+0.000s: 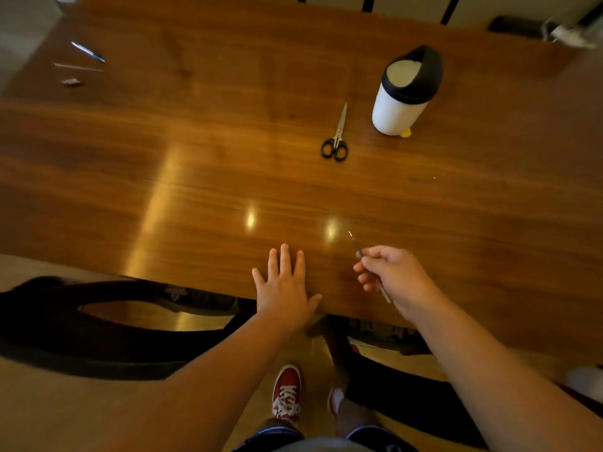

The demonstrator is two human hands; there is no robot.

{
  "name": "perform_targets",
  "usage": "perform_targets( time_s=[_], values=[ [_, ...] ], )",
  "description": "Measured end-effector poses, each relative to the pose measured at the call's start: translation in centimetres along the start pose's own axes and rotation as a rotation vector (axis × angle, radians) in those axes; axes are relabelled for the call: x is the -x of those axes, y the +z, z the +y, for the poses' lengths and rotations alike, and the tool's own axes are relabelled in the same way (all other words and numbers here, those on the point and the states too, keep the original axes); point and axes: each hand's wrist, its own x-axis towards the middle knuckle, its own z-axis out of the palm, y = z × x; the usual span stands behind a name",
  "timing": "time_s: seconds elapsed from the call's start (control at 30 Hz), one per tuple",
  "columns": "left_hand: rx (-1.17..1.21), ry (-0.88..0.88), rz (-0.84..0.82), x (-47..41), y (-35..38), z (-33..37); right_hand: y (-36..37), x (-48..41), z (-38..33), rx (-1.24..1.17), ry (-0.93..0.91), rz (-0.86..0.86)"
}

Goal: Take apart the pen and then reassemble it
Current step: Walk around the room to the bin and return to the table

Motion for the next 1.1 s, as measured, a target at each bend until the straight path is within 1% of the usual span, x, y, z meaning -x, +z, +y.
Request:
perform_targets(
  time_s=[0.1, 0.17, 0.23, 0.3, 0.47, 0.57, 0.63, 0.73, 0.9, 1.0, 1.1],
  values=[
    [0.05, 0.074, -0.013, 3.5, 1.5, -0.9, 0.6, 4.8, 1.9, -0.08, 0.052, -0.024],
    [0.104, 0.126, -0.039, 6.1, 2.8, -1.6, 1.4, 8.0, 3.9, -0.072, 0.08, -0.063],
    [0.221, 0.113, -0.082, 8.9, 4.3, -2.7, 2.1, 10.7, 6.2, -0.013, 0.097, -0.12],
    [0.362, 0.02, -0.154, 12.3, 5.7, -3.9, 2.7, 12.7, 8.6, 0.116, 0.093, -0.145],
    [0.492, -0.274, -0.262, 20.5, 10.3, -7.1, 3.7, 14.7, 13.5, 0.377, 0.068, -0.155],
    [0.608, -0.382, -0.339, 24.6, 12.6, -8.1, 3.4, 14.4, 15.5, 0.521, -0.003, -0.179],
    [0.733, -0.472, -0.336, 27.7, 13.9, -8.4, 3.5, 14.1, 16.7, 0.604, -0.047, -0.217],
    [0.933, -0.649, -0.28, 33.0, 16.4, -8.6, 5.0, 13.6, 18.3, 0.718, -0.093, -0.292],
    [1.16, -0.966, -0.25, 43.5, 21.9, -10.4, 12.2, 13.7, 20.2, 0.898, -0.162, -0.459],
    [1.243, -1.16, -0.202, 50.0, 25.6, -11.7, 18.7, 15.1, 21.0, 1.019, -0.245, -0.589],
    [1.36, -1.316, -0.189, 55.6, 29.5, -12.7, 26.2, 17.2, 21.5, 1.113, -0.329, -0.706]
  ],
)
